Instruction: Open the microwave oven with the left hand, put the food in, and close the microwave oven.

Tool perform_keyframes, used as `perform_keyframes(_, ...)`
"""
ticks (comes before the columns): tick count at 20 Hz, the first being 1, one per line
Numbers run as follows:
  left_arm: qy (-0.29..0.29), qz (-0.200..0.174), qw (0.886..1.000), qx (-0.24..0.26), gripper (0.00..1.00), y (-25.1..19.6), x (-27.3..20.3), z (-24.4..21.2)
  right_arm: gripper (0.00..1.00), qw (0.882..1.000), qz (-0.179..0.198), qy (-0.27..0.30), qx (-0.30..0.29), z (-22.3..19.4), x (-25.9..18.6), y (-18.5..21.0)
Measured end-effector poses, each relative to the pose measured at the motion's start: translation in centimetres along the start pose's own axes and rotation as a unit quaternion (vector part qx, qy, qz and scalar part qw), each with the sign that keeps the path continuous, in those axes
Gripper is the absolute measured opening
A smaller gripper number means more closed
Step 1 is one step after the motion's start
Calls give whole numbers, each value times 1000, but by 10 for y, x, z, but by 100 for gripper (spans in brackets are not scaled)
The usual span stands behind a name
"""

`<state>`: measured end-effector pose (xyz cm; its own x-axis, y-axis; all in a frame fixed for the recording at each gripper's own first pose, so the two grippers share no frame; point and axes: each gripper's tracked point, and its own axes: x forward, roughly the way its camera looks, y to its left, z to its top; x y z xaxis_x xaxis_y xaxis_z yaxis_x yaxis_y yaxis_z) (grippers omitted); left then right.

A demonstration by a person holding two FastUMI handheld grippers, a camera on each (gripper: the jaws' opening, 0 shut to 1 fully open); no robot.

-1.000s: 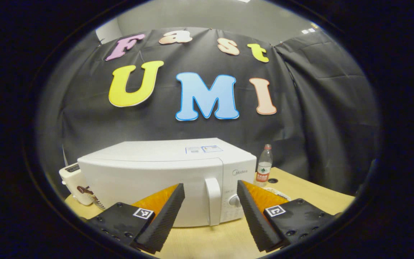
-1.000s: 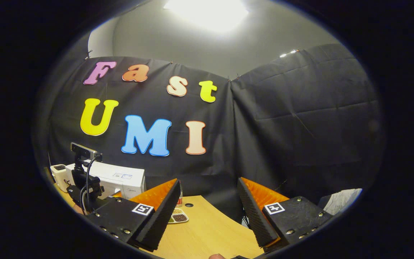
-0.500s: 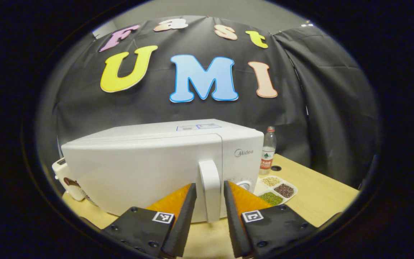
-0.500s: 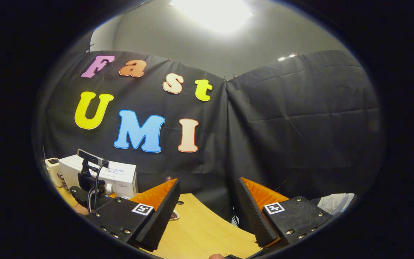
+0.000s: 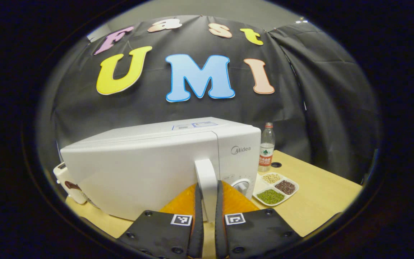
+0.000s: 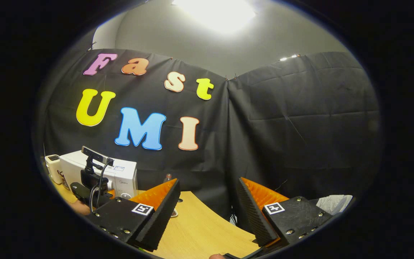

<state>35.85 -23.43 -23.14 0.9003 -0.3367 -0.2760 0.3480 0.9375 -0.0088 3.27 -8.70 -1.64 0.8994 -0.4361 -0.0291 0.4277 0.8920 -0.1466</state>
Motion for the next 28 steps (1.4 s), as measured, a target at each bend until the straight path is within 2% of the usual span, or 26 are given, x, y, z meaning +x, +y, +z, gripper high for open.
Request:
perform_keyframes(1,-1,-1,1000,0,15,0,0,2,96,1000,2,0,0,0,-1,0)
perform_keyframes(4,6,-5,1000,-3,12,0,0,2,96,1000,10,-7,1,5,-3,1)
perform_keyframes(5,4,-4,1000,-4,14,0,0,3,96,1000,14,-8,0,4,-3,2)
perform_keyframes(6,7,-3,1000,-4,12,0,-1,3,96,1000,17,-11,-1,6,-3,3)
perform_keyframes(9,6,2,1000,6,14,-1,-1,2,96,999,27,-17,3,9,-4,1)
perform_keyframes(12,10,4,1000,10,9,-1,-4,2,96,999,34,-18,-1,7,-3,-4)
perform_keyframes(13,27,8,1000,-2,12,-3,-15,-9,96,999,36,-19,0,7,-2,-7)
perform_keyframes(15,-16,11,1000,19,9,-5,-37,2,96,999,41,-21,7,9,-1,-10)
perform_keyframes(17,-14,7,1000,25,12,-4,-51,-7,96,998,60,-22,15,9,0,-6)
perform_keyframes(18,-4,4,1000,17,9,-5,-56,-11,96,997,66,-22,14,8,1,-6)
perform_keyframes(19,-3,4,1000,16,12,-3,-63,-10,96,997,73,-22,17,8,3,-6)
perform_keyframes(20,1,5,1000,16,9,-2,-69,-13,96,996,82,-26,25,11,1,-4)
perform_keyframes(21,-2,9,1000,14,12,-1,-78,-13,96,995,92,-29,32,13,0,-2)
perform_keyframes(22,0,13,1000,13,9,-1,-88,-15,96,994,102,-29,36,13,-2,0)
perform_keyframes(28,9,44,999,-3,9,12,-143,-29,96,985,162,-34,49,11,-14,2)
